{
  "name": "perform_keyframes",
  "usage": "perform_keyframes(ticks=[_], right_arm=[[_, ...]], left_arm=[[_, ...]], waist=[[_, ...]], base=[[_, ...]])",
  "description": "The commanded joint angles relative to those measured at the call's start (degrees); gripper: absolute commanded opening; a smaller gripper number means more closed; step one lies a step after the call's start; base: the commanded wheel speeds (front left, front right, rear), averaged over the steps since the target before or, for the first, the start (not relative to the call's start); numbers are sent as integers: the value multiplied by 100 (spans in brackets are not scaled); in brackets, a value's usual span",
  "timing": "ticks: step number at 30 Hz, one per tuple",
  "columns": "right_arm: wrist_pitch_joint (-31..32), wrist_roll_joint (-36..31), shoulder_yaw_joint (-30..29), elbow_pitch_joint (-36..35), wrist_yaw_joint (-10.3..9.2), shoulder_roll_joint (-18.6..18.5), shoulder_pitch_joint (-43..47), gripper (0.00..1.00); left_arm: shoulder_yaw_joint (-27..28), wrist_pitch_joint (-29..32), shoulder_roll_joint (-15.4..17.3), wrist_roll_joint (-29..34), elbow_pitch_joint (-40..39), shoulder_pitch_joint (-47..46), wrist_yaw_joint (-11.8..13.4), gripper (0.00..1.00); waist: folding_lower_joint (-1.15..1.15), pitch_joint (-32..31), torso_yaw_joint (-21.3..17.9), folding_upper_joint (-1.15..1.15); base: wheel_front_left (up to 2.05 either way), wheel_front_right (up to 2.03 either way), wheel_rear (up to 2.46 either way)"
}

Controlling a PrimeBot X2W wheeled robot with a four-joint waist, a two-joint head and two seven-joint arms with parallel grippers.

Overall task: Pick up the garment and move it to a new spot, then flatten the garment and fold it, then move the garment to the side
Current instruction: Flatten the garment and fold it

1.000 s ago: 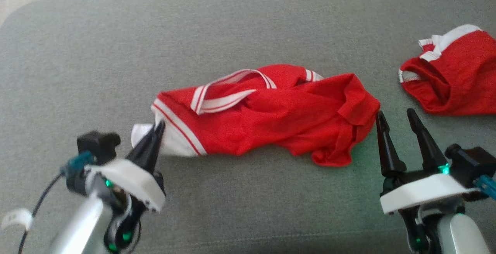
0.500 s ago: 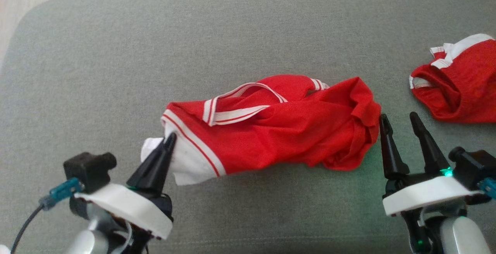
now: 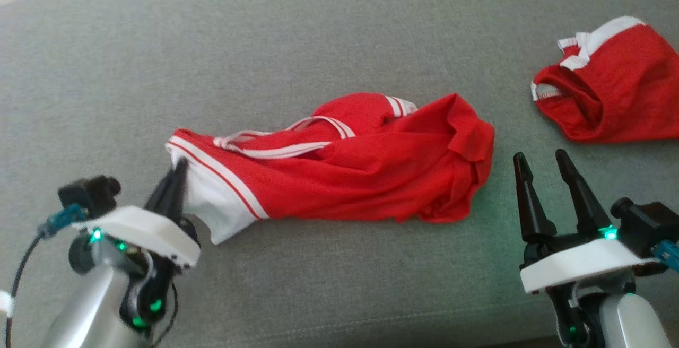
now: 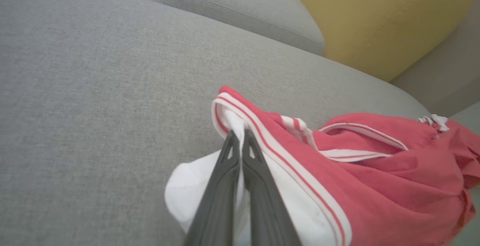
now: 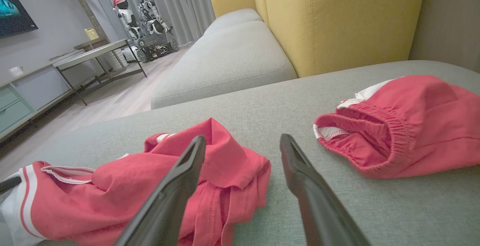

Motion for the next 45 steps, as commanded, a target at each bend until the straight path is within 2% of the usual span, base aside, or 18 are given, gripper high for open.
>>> perform_keyframes(ticks=[1, 9, 10, 11, 12, 16, 20, 26, 30, 38, 45], right_arm=[[0, 34, 117, -253, -4, -25, -248, 100], [-78, 83, 78, -239, -4, -25, -365, 100], [-84, 86, 77, -234, -4, -25, -370, 100], [-87, 89, 76, -229, -4, -25, -377, 100], [-89, 92, 72, -223, -4, -25, -384, 100], [-113, 84, 57, -210, -4, -25, -401, 100], [-117, 31, 33, -215, -4, -25, -395, 100], [-71, -105, -4, -245, -4, -25, -391, 100], [-19, -231, 5, -284, -4, -25, -377, 100], [72, -383, -11, -286, -4, -25, -295, 100], [119, -433, -17, -278, -4, -25, -190, 100]], left_arm=[[288, -117, 74, -35, 71, -420, -65, 0], [248, -729, -44, 199, 1742, -1374, -444, 0], [228, -758, -59, 215, 1886, -1436, -483, 33], [212, -793, -71, 238, 2016, -1488, -507, 81], [181, -823, -81, 277, 2129, -1525, -524, 100], [116, -1017, -117, 505, 2294, -1559, -465, 100], [166, -1138, -133, 860, 2025, -1411, -237, 100], [545, -1155, -164, 1723, 570, -852, 181, 100], [672, -1156, -165, 2154, -259, -358, 363, 100], [662, -1157, -157, 2371, -1124, 376, 478, 100], [558, -1053, -141, 2388, -1524, 795, 582, 100]], waist=[[0, 94, -81, 0], [0, 295, -215, 0], [0, 298, -218, 0], [0, 300, -220, 0], [0, 295, -219, 0], [0, 245, -171, 0], [0, 161, -52, 0], [0, 6, 176, 0], [0, -106, 314, 0], [0, -280, 447, 0], [0, -396, 485, 0]], base=[[0, 0, 0], [0, 0, 0], [0, 0, 0], [0, 0, 0], [0, 0, 0], [0, 0, 0], [0, 0, 0], [0, 0, 0], [0, 0, 0], [0, 0, 0], [0, 0, 0]])
